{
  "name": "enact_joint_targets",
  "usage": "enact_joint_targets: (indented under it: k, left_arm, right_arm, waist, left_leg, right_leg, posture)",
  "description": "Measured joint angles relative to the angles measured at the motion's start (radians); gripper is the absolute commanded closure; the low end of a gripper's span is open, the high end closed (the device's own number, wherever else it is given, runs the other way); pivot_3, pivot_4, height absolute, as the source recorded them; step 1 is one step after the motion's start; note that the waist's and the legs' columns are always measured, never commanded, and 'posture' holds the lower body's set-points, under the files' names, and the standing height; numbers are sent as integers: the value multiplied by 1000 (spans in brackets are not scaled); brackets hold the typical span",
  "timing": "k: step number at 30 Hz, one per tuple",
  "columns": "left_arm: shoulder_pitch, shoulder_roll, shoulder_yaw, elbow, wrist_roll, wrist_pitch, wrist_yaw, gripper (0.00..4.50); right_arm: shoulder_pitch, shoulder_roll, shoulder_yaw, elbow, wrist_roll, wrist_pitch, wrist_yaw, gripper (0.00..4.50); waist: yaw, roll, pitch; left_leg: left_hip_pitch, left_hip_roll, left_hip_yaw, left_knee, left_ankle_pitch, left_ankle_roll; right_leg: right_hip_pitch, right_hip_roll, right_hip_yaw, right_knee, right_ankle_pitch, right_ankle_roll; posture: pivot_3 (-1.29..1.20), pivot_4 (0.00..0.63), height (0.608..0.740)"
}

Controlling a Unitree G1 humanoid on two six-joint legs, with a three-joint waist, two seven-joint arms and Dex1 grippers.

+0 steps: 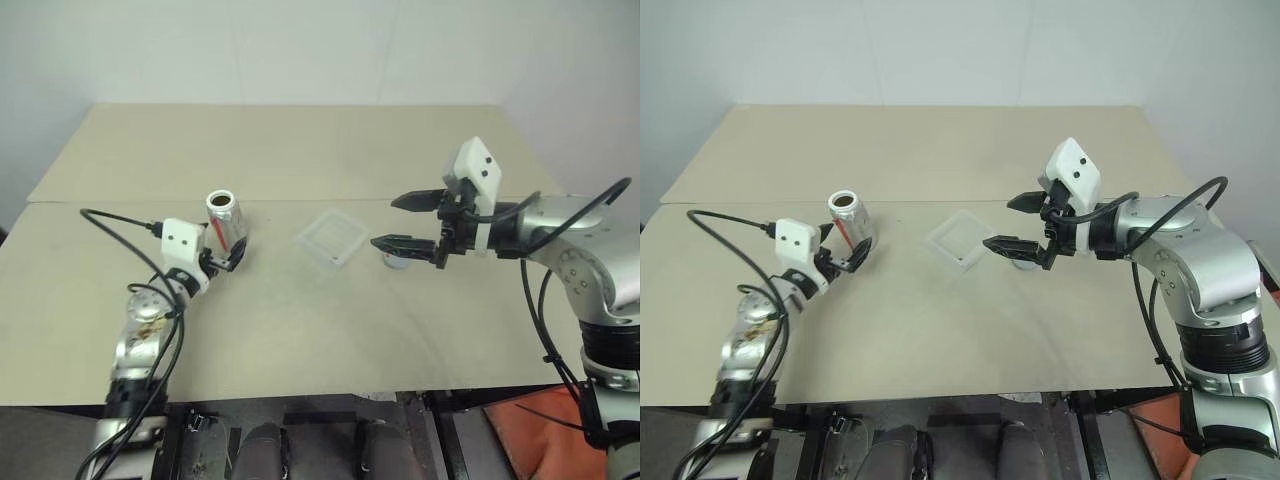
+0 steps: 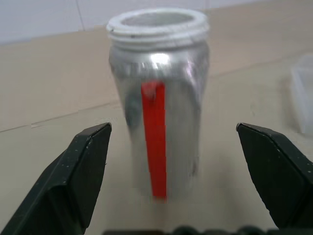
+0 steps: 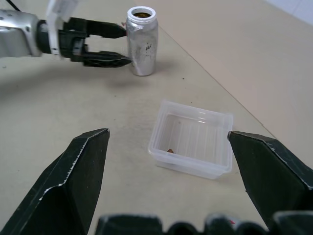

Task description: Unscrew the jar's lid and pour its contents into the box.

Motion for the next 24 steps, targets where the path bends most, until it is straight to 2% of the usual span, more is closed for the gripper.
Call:
enact_joint_targets:
  k: [4, 8, 12, 15, 20, 24]
  left_arm:
    - [102, 76, 22, -183, -78, 119, -63, 41]
    - [138, 210, 69, -320, -169, 188, -186, 41]
    - [144, 401, 207, -346, -277, 144, -429, 41]
    - [153, 488, 301, -322, -333, 66, -609, 41]
    - [124, 546, 330, -215, -381, 15, -780, 41]
    - [76, 549, 325, -191, -381, -10, -790, 41]
  right_arm:
    - [7, -7, -1, -5, 0, -2, 6, 0]
    - [17, -15, -1, -6, 0, -4, 14, 0]
    - [29, -32, -6, -6, 0, -18, 27, 0]
    - [36, -44, -14, -6, -1, -40, 39, 0]
    - [61, -53, -27, -6, -1, -58, 53, 0]
    - [60, -58, -29, -4, -1, -73, 63, 0]
  waist:
    - [2, 0, 0]
    - [1, 0, 0]
    - [-2, 0, 0]
    - [-4, 1, 0]
    - [0, 1, 0]
    - [-1, 1, 0]
  left_leg:
    - [0, 0, 0, 0, -1, 2]
    - [0, 0, 0, 0, -1, 2]
    - [0, 0, 1, -1, -1, 1]
    - [0, 0, 2, -2, -1, 0]
    - [1, 0, 2, -3, -1, 0]
    - [1, 0, 2, -3, -1, 0]
  right_leg:
    - [0, 0, 0, 0, 0, 0]
    - [-1, 0, 0, -2, 0, 0]
    - [-2, 0, 0, -7, 0, -1]
    - [-1, 0, 1, -8, 0, -1]
    - [-1, 0, 1, -7, 0, -1]
    - [-1, 0, 1, -8, 0, -1]
  posture:
    - [0, 150, 740]
    - [0, 150, 740]
    - [0, 150, 740]
    - [0, 150, 740]
    - [0, 150, 740]
    - [0, 150, 740]
